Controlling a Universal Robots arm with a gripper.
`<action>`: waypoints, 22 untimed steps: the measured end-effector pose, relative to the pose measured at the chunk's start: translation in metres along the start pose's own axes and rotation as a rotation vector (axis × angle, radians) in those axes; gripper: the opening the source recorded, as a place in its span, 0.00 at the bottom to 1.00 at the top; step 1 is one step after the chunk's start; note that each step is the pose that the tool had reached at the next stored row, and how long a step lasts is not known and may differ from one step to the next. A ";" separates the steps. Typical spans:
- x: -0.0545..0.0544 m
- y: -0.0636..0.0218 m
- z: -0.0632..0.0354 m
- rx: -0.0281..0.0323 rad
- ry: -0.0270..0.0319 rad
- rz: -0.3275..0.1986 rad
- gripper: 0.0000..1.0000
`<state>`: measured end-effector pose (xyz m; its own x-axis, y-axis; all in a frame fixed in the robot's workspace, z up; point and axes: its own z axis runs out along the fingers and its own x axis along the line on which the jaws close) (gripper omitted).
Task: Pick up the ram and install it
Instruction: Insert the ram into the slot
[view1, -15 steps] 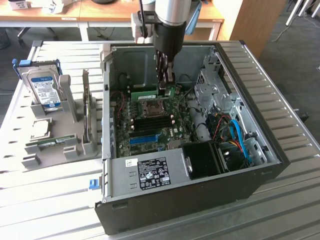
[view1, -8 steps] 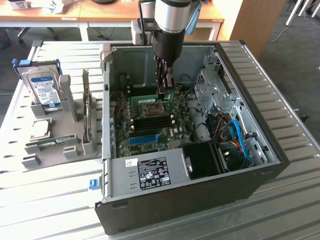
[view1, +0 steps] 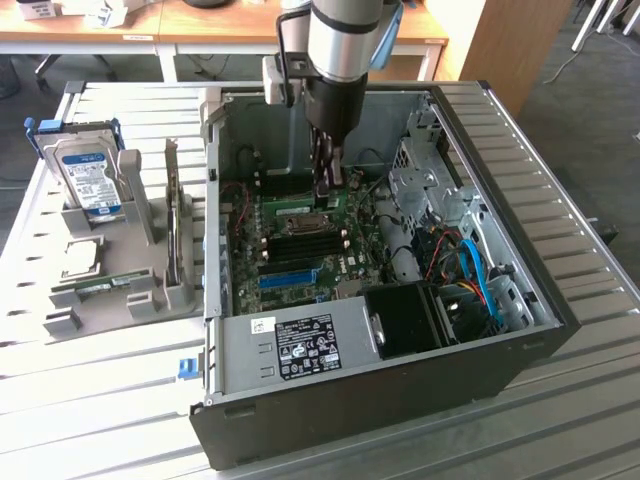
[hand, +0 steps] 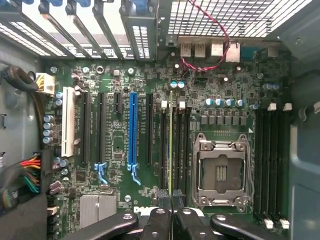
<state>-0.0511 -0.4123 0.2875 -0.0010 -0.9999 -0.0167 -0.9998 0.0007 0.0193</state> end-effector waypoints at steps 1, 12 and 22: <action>0.000 -0.0001 0.0019 0.0000 0.0000 0.000 0.12; 0.000 -0.0004 0.0218 -0.0001 0.0001 0.000 0.12; 0.001 -0.0006 0.0311 0.0000 0.0001 0.000 0.12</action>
<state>-0.0511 -0.4123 0.2564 -0.0012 -0.9999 -0.0166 -0.9998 0.0009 0.0193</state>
